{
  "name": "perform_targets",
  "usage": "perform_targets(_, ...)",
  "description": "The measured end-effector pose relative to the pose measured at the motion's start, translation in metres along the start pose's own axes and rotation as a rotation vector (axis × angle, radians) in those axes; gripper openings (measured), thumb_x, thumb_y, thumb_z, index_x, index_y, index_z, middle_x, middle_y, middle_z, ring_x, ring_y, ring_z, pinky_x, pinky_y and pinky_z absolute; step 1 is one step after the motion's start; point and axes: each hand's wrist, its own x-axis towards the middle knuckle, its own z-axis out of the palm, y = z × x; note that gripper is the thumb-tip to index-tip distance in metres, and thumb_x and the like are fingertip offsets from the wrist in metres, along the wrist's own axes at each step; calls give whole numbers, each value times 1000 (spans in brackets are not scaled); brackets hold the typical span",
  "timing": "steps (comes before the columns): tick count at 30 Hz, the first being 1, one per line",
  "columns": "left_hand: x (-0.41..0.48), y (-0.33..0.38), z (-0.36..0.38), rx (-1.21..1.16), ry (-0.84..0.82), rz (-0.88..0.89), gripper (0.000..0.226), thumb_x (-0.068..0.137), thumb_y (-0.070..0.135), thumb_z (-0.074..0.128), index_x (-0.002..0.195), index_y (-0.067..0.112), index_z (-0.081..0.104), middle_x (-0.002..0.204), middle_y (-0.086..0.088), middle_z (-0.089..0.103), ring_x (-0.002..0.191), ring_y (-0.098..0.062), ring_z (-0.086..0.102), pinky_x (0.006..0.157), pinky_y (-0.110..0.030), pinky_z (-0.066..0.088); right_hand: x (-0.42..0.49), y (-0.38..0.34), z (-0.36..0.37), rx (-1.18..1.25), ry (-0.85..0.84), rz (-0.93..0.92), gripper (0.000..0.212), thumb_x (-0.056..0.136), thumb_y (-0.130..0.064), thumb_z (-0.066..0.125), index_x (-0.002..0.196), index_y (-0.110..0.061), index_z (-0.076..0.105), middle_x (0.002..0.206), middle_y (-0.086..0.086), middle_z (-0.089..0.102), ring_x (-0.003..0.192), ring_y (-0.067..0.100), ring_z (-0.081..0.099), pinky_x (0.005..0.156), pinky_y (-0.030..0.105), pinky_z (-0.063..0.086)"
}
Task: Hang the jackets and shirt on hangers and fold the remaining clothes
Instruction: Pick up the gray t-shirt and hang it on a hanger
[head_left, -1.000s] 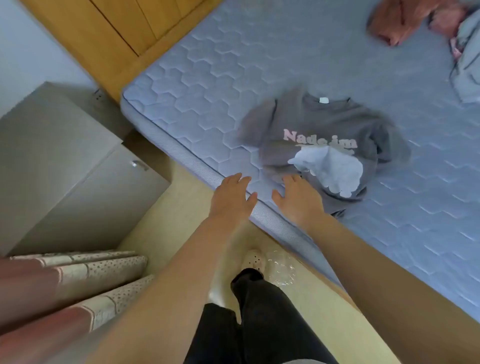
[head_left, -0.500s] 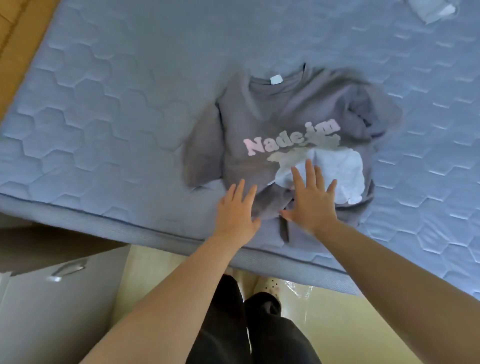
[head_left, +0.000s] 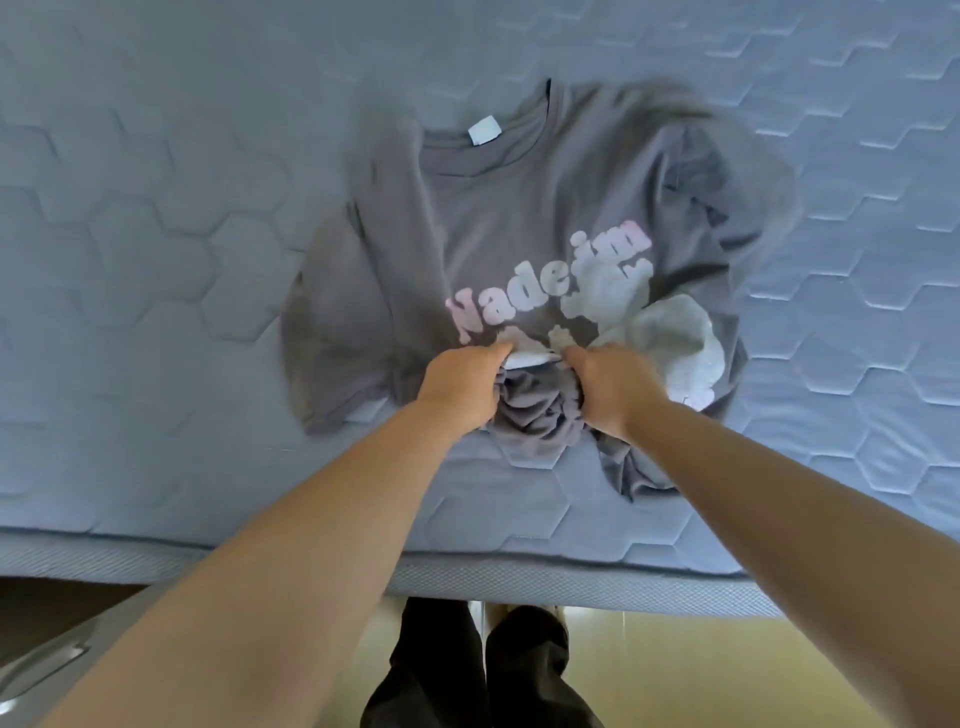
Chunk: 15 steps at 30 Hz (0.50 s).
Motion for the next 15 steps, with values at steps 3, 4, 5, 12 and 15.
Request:
perform_targets(3,-6,6,-31,-250,-462,-5,16,80,3,50,85,12,62,87,-12,56,78,-28,50,66,-31,40,-11,1,-46,182,-366,2,5,75,-7,49,71,-11,49,67,3,50,63,21,50,52,26,37)
perform_targets(4,-10,8,-43,-293,-634,-11,13,79,3,52,80,11,62,81,-12,58,71,-24,51,63,-29,39,-16,2,-64,206,-535,7,10,74,-5,49,67,-11,45,64,4,46,59,19,45,49,25,32)
perform_targets(5,-14,10,-53,-305,-749,-16,12,78,4,54,79,10,64,78,-13,63,66,-21,53,62,-28,40,-20,4,-78,191,-670,14,11,73,-5,51,67,-10,44,64,5,44,58,19,41,49,25,30)
perform_targets(12,-2,10,-67,-183,260,-69,75,83,23,60,150,23,25,151,-11,33,138,-33,26,109,-48,30,5,15,-70,76,166,32,80,73,-45,69,142,-21,37,147,17,28,136,36,26,109,53,24)
perform_targets(15,19,9,-58,-85,34,-36,101,79,62,58,151,36,-8,160,1,-14,146,-25,-17,113,-59,-2,37,22,-60,-16,81,38,128,60,-67,72,151,-30,-10,158,13,-16,146,34,-9,111,63,4)
